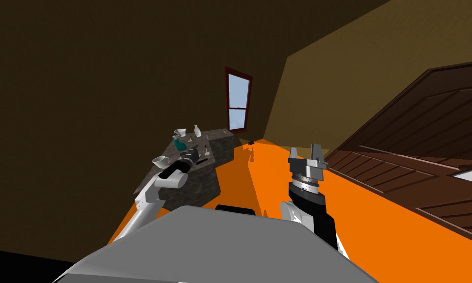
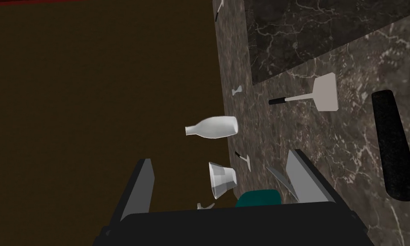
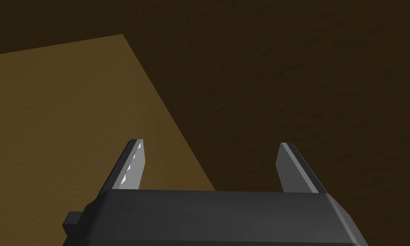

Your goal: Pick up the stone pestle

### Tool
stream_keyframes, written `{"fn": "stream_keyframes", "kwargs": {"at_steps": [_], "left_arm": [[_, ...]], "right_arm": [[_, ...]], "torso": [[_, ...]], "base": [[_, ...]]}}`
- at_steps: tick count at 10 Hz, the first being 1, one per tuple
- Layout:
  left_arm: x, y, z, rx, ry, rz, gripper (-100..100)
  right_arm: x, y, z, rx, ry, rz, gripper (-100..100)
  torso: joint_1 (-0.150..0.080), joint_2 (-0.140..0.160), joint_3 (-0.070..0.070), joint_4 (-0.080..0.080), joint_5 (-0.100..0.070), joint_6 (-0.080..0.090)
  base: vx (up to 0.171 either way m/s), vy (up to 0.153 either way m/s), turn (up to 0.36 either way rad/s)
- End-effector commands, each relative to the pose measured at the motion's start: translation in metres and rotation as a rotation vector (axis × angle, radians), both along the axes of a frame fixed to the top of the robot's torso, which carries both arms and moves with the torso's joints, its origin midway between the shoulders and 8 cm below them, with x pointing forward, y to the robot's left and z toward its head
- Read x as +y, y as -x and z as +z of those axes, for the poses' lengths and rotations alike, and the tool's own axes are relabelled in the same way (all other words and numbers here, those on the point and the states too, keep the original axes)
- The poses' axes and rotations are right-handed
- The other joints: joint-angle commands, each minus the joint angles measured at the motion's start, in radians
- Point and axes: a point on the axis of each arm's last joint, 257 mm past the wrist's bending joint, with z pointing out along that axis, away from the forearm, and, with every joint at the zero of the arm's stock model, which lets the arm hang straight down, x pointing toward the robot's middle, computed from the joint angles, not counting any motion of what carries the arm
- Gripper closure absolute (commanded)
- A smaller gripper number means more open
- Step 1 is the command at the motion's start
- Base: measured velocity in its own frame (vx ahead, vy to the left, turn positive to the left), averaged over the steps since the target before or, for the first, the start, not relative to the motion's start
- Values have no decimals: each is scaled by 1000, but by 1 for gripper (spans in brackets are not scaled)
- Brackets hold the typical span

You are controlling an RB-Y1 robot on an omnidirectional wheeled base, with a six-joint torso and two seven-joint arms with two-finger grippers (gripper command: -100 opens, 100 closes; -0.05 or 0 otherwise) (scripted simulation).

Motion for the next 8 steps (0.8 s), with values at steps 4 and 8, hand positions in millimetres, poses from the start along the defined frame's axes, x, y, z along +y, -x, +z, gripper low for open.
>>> {"fn": "stream_keyframes", "kwargs": {"at_steps": [4, 8], "left_arm": [[8, -1, -23, 110, 62, 21, -100], [13, 1, -41, 195, 104, 40, -100]], "right_arm": [[0, 0, 0, 0, 0, 0, 0], [0, 0, 0, 0, 0, 0, 0]], "torso": [[0, 0, 0, 0, 0, 0], [0, 0, 0, 0, 0, 0]], "base": [[10, 4, 16], [12, 2, 10]]}}
